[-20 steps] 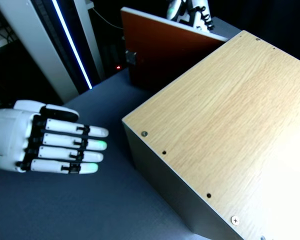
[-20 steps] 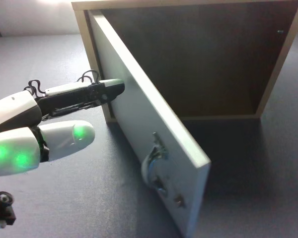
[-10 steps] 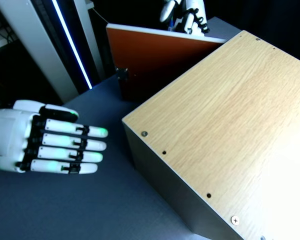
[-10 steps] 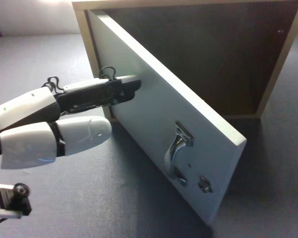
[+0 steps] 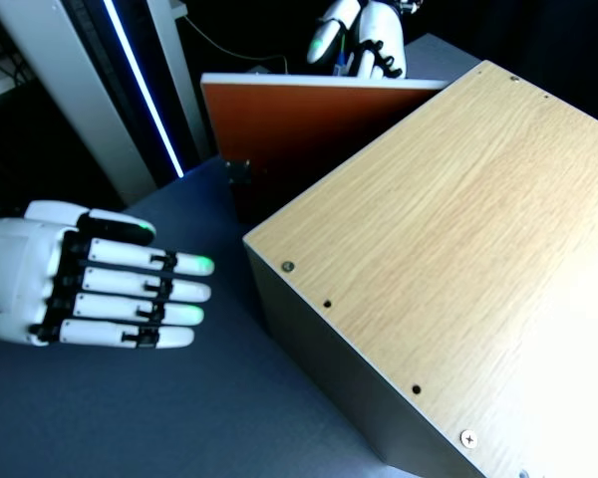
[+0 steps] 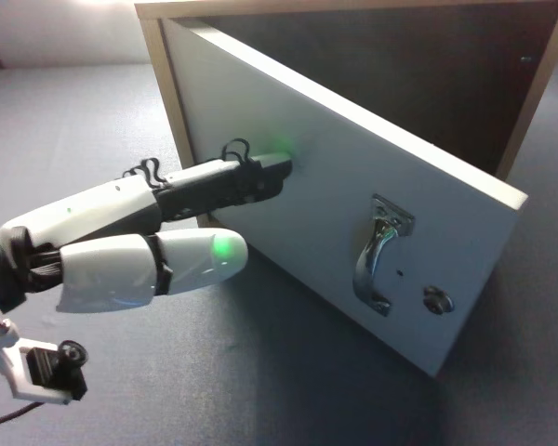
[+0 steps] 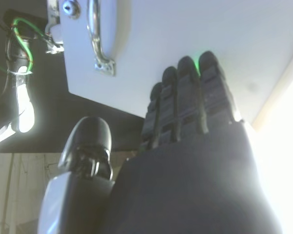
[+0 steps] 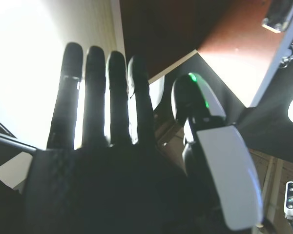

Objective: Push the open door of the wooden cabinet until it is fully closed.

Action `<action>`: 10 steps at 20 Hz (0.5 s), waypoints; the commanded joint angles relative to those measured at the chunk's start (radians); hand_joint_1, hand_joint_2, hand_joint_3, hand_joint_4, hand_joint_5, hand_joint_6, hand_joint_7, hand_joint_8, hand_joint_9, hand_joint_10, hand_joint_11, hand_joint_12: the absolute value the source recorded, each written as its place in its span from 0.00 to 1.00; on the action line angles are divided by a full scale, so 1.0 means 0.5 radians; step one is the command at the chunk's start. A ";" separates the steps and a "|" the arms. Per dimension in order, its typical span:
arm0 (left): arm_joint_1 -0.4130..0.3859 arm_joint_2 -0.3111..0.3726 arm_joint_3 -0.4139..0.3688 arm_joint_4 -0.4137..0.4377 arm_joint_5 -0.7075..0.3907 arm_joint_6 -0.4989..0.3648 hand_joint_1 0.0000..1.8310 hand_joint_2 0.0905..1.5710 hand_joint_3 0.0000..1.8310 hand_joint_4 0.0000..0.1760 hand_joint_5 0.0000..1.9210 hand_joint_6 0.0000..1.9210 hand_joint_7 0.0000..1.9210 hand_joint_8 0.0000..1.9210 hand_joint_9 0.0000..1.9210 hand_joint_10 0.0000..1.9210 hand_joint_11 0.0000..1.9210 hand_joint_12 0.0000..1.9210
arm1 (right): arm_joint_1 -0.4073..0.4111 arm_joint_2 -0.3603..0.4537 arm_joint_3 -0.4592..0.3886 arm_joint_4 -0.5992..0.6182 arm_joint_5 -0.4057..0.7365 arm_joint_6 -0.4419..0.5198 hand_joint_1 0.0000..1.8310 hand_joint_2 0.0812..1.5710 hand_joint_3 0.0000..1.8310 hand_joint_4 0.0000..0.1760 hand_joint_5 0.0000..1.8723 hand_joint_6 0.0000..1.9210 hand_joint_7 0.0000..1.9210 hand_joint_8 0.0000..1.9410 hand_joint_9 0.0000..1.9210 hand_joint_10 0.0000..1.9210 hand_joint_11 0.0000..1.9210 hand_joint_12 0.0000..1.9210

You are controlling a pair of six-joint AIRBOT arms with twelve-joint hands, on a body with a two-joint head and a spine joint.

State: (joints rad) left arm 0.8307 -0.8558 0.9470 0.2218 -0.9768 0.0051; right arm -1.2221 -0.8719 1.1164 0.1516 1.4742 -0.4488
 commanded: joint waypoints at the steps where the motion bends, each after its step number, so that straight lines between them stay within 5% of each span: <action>1: -0.034 -0.011 0.009 -0.031 -0.210 -0.010 0.00 0.97 0.00 0.00 0.03 0.00 0.08 0.00 0.08 0.00 0.05 0.00 | 0.011 -0.003 0.015 0.051 0.244 0.012 0.25 0.96 0.00 0.00 0.24 0.00 0.23 0.00 0.23 0.00 0.14 0.26; 6: -0.099 -0.054 0.056 -0.022 -0.139 -0.010 0.00 0.97 0.00 0.03 0.03 0.00 0.07 0.00 0.06 0.00 0.05 0.01 | 0.011 -0.010 0.019 0.051 0.244 0.012 0.23 0.94 0.00 0.00 0.24 0.00 0.22 0.00 0.22 0.00 0.09 0.35; 9: -0.151 -0.088 0.092 -0.020 -0.105 -0.010 0.01 0.95 0.00 0.12 0.08 0.01 0.12 0.00 0.11 0.00 0.12 0.03 | 0.011 -0.010 0.019 0.050 0.244 0.015 0.23 0.94 0.00 0.00 0.25 0.00 0.22 0.00 0.21 0.00 0.13 0.27; 10: -0.178 -0.108 0.116 -0.023 -0.088 -0.010 0.05 0.94 0.00 0.00 0.11 0.01 0.14 0.01 0.14 0.01 0.12 0.03 | 0.011 -0.010 0.019 0.051 0.244 0.017 0.23 0.94 0.00 0.00 0.25 0.00 0.22 0.00 0.20 0.00 0.13 0.23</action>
State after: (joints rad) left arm 0.7555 -0.9077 1.0023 0.2295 -0.9085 0.0055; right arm -1.2221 -0.8772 1.1217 0.1528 1.4750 -0.4480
